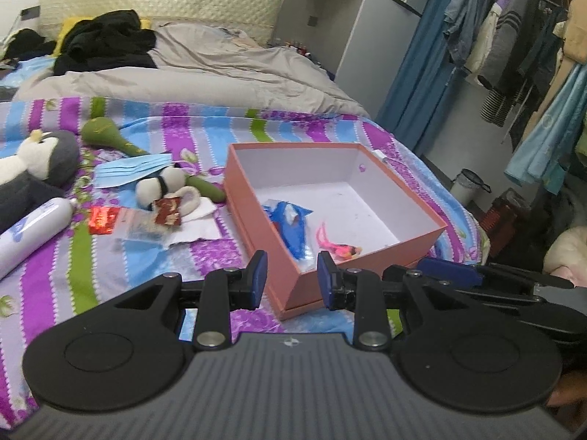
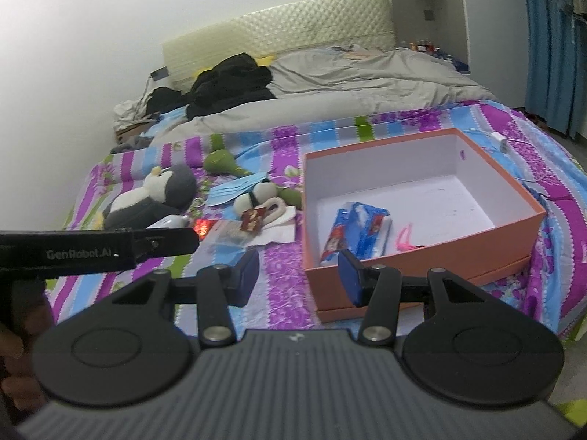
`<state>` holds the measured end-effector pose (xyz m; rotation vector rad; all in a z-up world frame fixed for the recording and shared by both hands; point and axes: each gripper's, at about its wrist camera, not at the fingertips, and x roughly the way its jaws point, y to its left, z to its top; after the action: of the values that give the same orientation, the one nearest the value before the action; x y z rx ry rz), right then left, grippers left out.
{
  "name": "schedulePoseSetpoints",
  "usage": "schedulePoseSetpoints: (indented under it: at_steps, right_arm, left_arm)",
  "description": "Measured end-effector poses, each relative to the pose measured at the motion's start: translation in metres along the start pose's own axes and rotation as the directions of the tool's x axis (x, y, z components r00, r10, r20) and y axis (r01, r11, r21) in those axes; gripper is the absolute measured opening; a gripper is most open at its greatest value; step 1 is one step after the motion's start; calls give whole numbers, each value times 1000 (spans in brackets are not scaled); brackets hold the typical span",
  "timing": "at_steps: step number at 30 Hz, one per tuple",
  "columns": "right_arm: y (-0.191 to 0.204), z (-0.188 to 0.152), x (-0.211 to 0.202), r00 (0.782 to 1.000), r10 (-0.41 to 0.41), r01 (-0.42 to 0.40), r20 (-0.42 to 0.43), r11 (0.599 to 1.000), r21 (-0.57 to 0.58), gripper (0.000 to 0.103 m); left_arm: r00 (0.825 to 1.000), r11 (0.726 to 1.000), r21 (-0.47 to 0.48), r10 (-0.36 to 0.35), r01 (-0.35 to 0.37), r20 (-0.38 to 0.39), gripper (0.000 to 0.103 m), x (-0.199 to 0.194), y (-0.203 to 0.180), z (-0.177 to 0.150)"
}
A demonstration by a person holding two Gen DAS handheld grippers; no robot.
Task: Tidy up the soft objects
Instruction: 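Lift both grippers out of the box and back toward the pile, then grasp the brown candy packet with the right gripper while the left gripper approaches the white paper packet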
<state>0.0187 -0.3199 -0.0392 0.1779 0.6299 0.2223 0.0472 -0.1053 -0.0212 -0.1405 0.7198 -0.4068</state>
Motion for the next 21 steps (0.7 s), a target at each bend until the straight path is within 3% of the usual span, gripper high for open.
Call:
schedulePoseSetpoints:
  at_steps: [14, 21]
  right_arm:
    - [43, -5, 3, 996, 94, -94, -9, 993, -71, 51]
    - [60, -11, 21, 989, 135, -141, -66, 986, -95, 51]
  left_arm:
    - [996, 994, -69, 83, -80, 44, 34, -45, 35, -17]
    - [991, 987, -118, 120, -113, 55, 34, -54, 57, -23]
